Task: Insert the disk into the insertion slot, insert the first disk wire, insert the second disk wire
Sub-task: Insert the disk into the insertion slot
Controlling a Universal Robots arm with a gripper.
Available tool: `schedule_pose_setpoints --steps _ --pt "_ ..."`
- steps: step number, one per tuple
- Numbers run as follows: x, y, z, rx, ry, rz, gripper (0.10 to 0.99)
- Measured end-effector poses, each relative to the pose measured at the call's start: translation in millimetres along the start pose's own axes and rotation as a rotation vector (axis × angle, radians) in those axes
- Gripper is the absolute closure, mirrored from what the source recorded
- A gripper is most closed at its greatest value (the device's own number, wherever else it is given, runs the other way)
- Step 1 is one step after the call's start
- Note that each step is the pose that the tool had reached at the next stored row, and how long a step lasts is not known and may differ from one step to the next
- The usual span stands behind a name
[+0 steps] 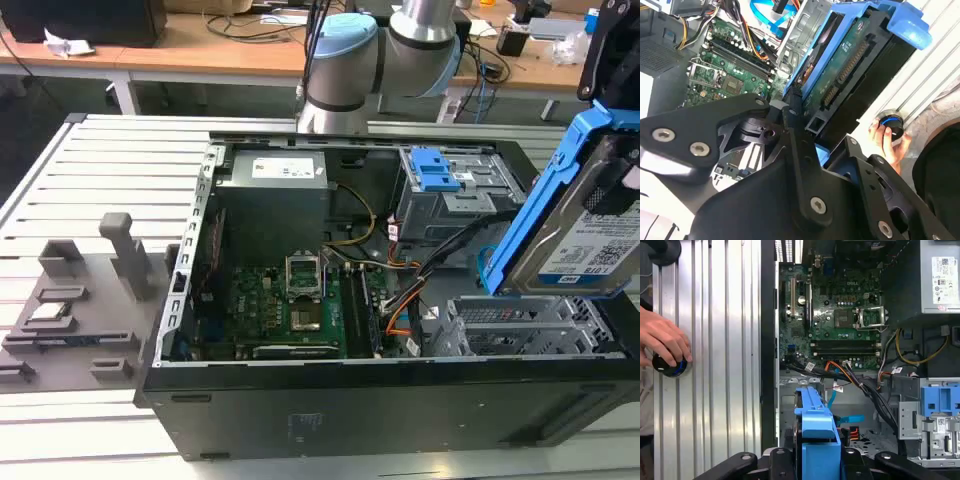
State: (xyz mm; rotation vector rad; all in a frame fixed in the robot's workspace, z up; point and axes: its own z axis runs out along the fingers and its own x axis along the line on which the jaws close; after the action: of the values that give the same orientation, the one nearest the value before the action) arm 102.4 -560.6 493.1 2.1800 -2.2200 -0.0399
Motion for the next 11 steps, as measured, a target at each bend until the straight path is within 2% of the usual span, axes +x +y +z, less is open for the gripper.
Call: schedule_pose_setpoints --steps 1,4,11 --pt "0.0 -0.1 2.1 0.0 0.0 0.0 0.722" --pt "-0.1 -0.6 16.2 -0.001 0.0 0.0 0.722" --pt "-0.8 -1.3 33.9 -0.002 -0.0002 0.0 0.722"
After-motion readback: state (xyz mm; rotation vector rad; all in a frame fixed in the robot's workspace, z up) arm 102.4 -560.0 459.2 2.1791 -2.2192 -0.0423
